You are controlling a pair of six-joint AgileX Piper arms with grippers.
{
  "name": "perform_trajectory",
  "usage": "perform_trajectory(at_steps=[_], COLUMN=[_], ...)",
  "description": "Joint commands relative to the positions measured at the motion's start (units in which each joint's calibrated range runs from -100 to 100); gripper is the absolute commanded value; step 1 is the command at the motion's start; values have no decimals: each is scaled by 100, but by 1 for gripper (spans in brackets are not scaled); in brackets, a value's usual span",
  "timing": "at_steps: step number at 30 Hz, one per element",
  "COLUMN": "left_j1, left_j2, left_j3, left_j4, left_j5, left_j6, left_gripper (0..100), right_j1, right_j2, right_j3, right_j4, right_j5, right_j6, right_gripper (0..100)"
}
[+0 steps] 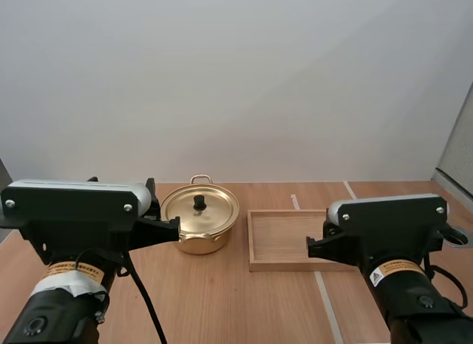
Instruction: Open the pot, put the pineapple inside, and close it
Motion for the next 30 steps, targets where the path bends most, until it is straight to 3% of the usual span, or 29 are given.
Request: perform_trajectory(at_steps=[1, 6, 13, 30], left_j1=[15, 15, 15, 21], left_j2=[-34, -34, -34, -34], left_j3=[248, 640, 1012, 1012], left_j4=[50, 40, 40, 51], left_j5=[169, 284, 650, 1040], left_j6=[-110, -110, -216, -518], left_gripper=[100, 100, 100, 100], right_j1=[-19, -19, -19, -11], right_j2=[-171, -427, -720, -731], right_j3=[146, 146, 146, 146], right_j4=[-16, 123, 625, 697], right_j5=[-122, 218, 2134, 2367], right_j6=[-14, -14, -14, -14], right_gripper=[100, 100, 100, 100])
